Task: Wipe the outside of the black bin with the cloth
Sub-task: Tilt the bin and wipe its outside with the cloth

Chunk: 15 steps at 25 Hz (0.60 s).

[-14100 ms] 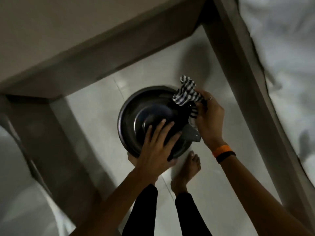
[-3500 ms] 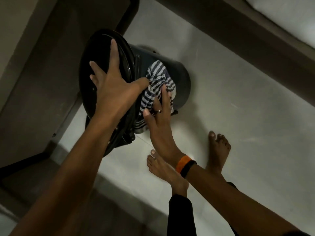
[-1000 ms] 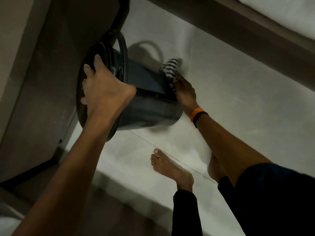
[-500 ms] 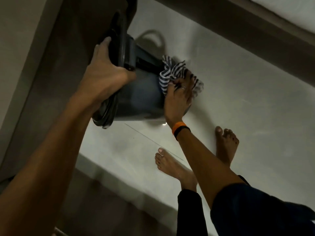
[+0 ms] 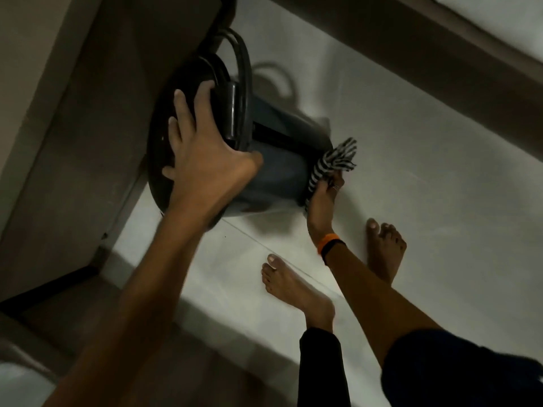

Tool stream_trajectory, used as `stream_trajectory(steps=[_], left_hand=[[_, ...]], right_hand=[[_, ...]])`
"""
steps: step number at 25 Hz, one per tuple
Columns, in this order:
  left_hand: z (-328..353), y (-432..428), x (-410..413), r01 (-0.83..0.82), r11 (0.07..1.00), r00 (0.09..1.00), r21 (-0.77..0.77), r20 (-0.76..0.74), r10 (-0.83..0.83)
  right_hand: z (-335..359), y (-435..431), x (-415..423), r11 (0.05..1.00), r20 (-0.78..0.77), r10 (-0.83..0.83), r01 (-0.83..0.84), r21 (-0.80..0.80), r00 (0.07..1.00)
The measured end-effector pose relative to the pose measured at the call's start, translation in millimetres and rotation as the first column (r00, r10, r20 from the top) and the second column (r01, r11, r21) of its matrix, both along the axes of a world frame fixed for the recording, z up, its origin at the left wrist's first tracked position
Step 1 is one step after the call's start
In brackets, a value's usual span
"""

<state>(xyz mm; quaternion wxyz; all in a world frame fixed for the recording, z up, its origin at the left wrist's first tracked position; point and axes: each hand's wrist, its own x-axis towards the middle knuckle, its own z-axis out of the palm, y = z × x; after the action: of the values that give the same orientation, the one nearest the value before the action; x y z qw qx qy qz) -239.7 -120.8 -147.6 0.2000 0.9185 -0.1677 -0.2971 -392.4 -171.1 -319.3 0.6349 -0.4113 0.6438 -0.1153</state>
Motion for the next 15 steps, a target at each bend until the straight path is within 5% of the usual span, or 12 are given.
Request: stream_trajectory(steps=[6, 10, 15], left_hand=[[4, -7, -21, -0.004, 0.999, 1.000, 0.048, -0.010, 0.004], [-2, 1, -47, 0.069, 0.997, 0.998, -0.029, -0.007, -0.069], [-34, 18, -117, 0.337, 0.937, 0.928, 0.094, 0.136, -0.347]], right_hand=[[36, 75, 15, 0.993, 0.187, -0.036, 0.014, 0.119, 0.982], [1, 43, 9, 0.913, 0.065, -0.306, 0.274, 0.301, 0.950], [3, -1, -25, 0.973, -0.005, 0.166, -0.163, 0.163, 0.986]])
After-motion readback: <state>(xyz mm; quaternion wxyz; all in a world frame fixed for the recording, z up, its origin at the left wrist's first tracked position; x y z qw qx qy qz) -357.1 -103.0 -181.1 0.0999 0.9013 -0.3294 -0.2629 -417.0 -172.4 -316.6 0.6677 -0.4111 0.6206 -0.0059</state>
